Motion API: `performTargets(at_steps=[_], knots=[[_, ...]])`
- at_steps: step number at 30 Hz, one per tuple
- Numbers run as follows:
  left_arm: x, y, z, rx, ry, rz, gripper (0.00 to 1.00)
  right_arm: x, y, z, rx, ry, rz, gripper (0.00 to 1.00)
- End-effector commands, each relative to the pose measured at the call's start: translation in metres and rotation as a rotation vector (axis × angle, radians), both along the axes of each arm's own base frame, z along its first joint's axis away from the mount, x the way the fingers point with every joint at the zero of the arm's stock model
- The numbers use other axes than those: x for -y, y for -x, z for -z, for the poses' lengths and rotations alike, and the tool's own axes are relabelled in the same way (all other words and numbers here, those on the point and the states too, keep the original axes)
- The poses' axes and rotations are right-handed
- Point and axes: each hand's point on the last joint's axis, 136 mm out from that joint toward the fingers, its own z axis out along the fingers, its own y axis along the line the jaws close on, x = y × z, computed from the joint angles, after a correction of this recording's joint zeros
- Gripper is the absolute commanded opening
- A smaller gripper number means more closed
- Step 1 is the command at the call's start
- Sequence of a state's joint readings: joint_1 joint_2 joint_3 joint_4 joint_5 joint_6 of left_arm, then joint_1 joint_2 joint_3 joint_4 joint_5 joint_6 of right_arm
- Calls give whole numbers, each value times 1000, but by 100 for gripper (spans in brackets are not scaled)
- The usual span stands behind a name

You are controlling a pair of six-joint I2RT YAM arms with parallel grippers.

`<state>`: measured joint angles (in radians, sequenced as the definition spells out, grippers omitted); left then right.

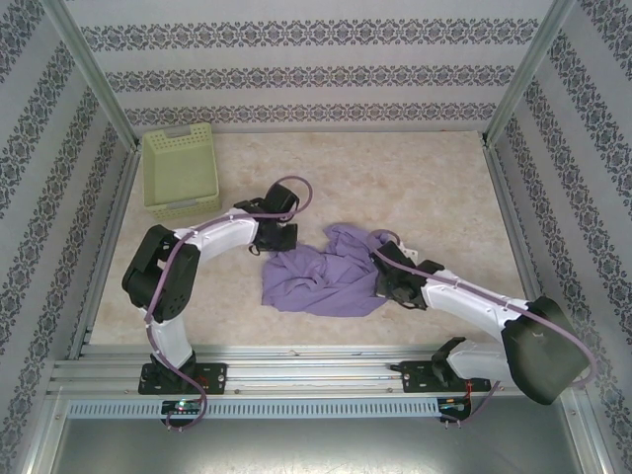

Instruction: Fold the inside-out t-shirt

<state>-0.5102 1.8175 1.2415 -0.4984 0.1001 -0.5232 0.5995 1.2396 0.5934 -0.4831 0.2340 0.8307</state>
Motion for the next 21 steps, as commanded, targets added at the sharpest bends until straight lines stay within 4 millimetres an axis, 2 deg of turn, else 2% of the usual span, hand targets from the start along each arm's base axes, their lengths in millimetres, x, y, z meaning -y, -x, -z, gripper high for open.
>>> performTargets(at_steps=[1,3,4,5,7,9,11,13,15,18,20,21], knots=[[-21,-37,-87,179,72,-56,0,-8,-37,-42,125,-26,-17,0],[-41,-52,-142,302,99,-97,0,-13,-53,-73,206,-60,-28,0],[-51,-57,-176,381,111,-115,0,-16,-59,-91,257,-75,-38,0],[-59,-58,-208,460,119,-128,0,-19,-64,-109,307,-95,-46,0],[-65,-51,-267,609,151,-113,0,-19,-66,-132,380,-129,-44,0],[-63,-35,-306,711,224,-86,0,-20,-62,-142,432,-168,-48,0],[-57,-14,-321,767,318,-58,0,-20,-52,-133,446,-189,-46,0],[-48,6,-310,759,390,-16,0,-21,-38,-110,418,-196,-40,0],[-38,23,-277,693,424,24,0,-23,-22,-76,352,-214,-28,0],[-27,51,-204,530,447,63,0,-32,6,-22,229,-243,-28,12],[-29,71,-145,402,421,47,0,-33,22,1,154,-220,-35,24],[-31,78,-124,362,414,39,0,-30,25,5,132,-197,-33,32]])
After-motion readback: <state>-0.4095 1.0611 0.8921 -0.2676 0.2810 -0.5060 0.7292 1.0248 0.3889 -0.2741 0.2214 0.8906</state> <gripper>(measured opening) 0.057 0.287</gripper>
